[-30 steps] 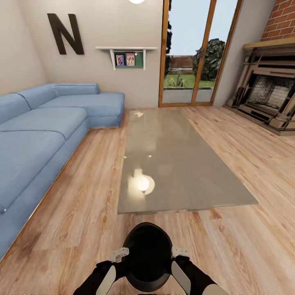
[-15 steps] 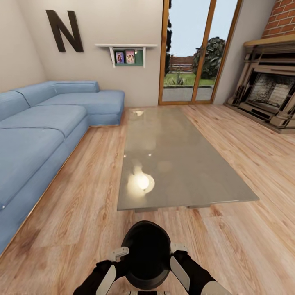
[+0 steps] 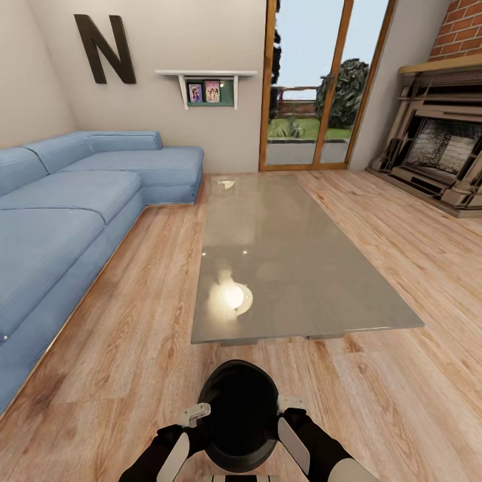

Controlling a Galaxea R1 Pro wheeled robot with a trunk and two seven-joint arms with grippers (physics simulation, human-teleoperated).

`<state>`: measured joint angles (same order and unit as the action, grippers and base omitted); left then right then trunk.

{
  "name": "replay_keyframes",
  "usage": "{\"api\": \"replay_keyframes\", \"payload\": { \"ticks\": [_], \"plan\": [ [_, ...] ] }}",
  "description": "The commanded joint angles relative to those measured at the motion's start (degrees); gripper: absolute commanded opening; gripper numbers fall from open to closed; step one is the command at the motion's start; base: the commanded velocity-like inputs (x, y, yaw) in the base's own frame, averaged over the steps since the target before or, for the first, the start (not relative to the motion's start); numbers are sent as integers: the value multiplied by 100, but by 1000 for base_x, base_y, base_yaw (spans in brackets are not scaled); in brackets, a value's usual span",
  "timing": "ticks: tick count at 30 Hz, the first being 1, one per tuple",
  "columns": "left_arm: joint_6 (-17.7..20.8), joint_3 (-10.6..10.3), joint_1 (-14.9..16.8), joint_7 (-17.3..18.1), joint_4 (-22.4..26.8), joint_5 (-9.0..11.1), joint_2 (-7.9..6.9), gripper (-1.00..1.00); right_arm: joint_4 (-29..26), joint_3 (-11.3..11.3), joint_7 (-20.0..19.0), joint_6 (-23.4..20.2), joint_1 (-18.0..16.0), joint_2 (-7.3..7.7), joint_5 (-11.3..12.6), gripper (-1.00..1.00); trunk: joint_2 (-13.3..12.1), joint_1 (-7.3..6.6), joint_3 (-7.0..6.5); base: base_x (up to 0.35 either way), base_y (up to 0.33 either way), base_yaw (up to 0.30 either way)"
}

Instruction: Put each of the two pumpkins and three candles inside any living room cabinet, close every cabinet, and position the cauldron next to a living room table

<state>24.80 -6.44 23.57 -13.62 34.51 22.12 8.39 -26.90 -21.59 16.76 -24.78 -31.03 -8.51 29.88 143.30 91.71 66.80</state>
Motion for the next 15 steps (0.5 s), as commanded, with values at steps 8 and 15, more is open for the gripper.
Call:
{"api": "replay_keyframes", "payload": {
  "ticks": [8, 15],
  "plan": [
    [25, 3, -1, -44, -67, -121, -4, 100, 405, 52, -129, 473, 10, -2, 67, 100, -3, 4, 2, 0, 0, 0],
    [25, 3, 1, -44, -67, -121, -10, 100, 405, 50, -129, 471, 10, -2, 62, 100, -3, 4, 2, 0, 0, 0]
  ]
}}
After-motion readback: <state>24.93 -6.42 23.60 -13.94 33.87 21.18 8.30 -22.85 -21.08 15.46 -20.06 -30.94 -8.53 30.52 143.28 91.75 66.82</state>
